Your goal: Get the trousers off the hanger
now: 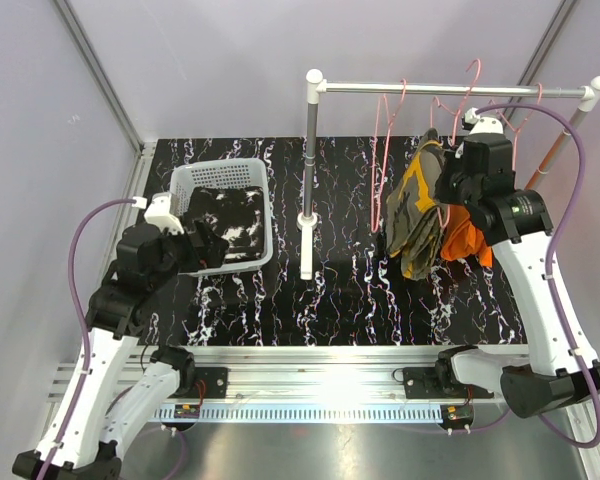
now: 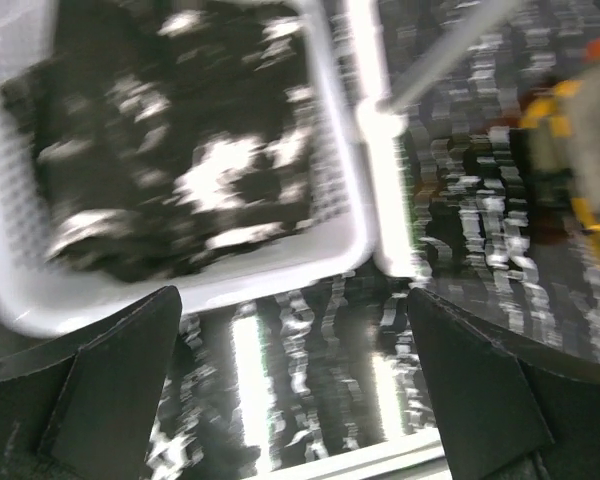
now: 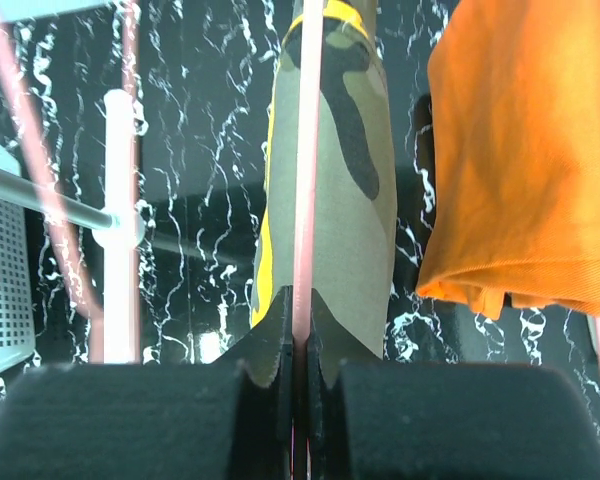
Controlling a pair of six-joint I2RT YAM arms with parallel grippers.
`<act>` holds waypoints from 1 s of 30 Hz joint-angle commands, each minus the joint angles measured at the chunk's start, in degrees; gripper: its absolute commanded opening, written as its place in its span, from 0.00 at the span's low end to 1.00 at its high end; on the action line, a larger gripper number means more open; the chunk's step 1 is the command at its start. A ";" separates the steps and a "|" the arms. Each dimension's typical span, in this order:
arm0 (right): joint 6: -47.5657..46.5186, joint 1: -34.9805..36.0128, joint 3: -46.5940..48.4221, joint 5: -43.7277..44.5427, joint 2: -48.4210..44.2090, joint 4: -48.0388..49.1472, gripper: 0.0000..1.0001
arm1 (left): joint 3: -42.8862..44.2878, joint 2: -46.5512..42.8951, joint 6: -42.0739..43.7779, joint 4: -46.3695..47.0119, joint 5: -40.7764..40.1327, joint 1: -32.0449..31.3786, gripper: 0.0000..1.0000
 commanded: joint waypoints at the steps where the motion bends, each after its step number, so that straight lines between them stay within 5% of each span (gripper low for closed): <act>1: -2.14 -0.16 7.14 -0.63 -3.20 8.94 0.00 | 4.32 -0.60 -3.92 8.45 5.19 -4.25 0.99; 8: -3.99 -0.25 8.30 -1.77 -4.61 10.16 0.00 | 8.10 5.72 -4.45 16.44 -2.44 -19.09 0.99; 12: -4.52 -0.25 8.65 -1.42 -5.93 10.43 0.00 | 11.00 9.94 -2.87 21.97 -11.49 -33.22 0.99; 21: -0.48 -0.25 13.21 -4.58 -9.27 -0.37 0.00 | 20.31 23.56 9.51 37.19 -25.04 -58.20 0.99; 30: 1.98 -0.25 20.16 -15.73 -14.27 -14.79 0.00 | 36.03 44.28 19.89 41.24 -24.87 -67.10 0.99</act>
